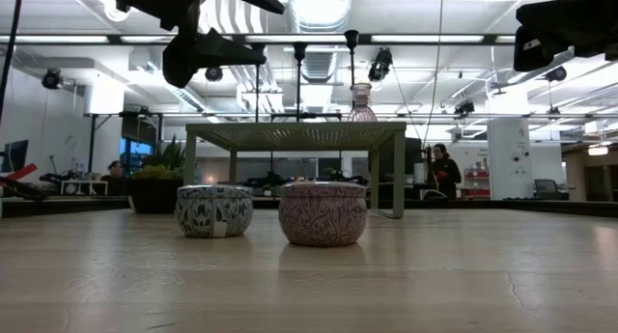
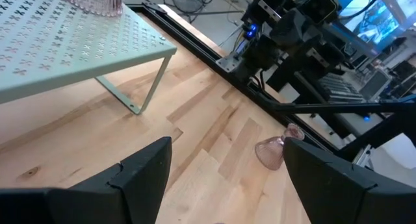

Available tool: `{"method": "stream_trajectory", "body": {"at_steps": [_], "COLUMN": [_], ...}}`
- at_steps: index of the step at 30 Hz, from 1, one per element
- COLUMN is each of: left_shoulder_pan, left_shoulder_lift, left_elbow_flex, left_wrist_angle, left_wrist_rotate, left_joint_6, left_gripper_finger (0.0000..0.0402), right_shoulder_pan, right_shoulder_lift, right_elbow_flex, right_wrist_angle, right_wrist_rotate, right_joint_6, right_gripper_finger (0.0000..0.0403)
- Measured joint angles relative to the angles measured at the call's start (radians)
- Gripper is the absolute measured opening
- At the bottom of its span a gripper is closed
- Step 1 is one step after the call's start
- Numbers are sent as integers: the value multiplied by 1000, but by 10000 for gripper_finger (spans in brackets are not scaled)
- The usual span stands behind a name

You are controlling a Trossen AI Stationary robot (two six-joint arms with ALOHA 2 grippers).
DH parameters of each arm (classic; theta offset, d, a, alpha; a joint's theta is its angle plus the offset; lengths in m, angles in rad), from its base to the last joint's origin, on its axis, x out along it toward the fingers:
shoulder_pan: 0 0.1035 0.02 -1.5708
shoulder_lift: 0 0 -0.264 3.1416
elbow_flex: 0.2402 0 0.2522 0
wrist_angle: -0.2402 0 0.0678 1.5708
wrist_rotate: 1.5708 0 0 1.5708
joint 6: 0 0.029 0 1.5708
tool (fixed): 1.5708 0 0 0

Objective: Pick & Place candle stick holders
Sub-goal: Put the left transparent pink candle holder on the shelf aligned with the black candle holder

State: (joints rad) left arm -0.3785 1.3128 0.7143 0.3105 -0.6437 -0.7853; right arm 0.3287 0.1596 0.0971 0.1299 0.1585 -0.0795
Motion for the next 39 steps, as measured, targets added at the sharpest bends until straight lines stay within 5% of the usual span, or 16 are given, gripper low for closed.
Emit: {"method": "stream_trajectory", "body": {"at_steps": [21,28,34,39], "left_shoulder_pan": [-6,-16,-45,-78], "left_shoulder_lift": [-3,-38,-84,-76], "left_elbow_flex": [0,43,145,303], "left_wrist_angle": [18,-16,-208,-618], "left_wrist_rotate": [16,208,291,297], "left_joint_6": [-7,17,73,17], "left_gripper_finger": [298,298,295,284], "right_shoulder_pan": [0,0,0,0], "right_shoulder_lift": [0,0,0,0], "right_elbow_flex": [0,0,0,0], "right_wrist_angle": [0,0,0,0], "right_wrist_rotate": [0,0,0,0], "right_joint_6": [0,-2,0,0], "right_gripper_finger": [8,8,8,8]}}
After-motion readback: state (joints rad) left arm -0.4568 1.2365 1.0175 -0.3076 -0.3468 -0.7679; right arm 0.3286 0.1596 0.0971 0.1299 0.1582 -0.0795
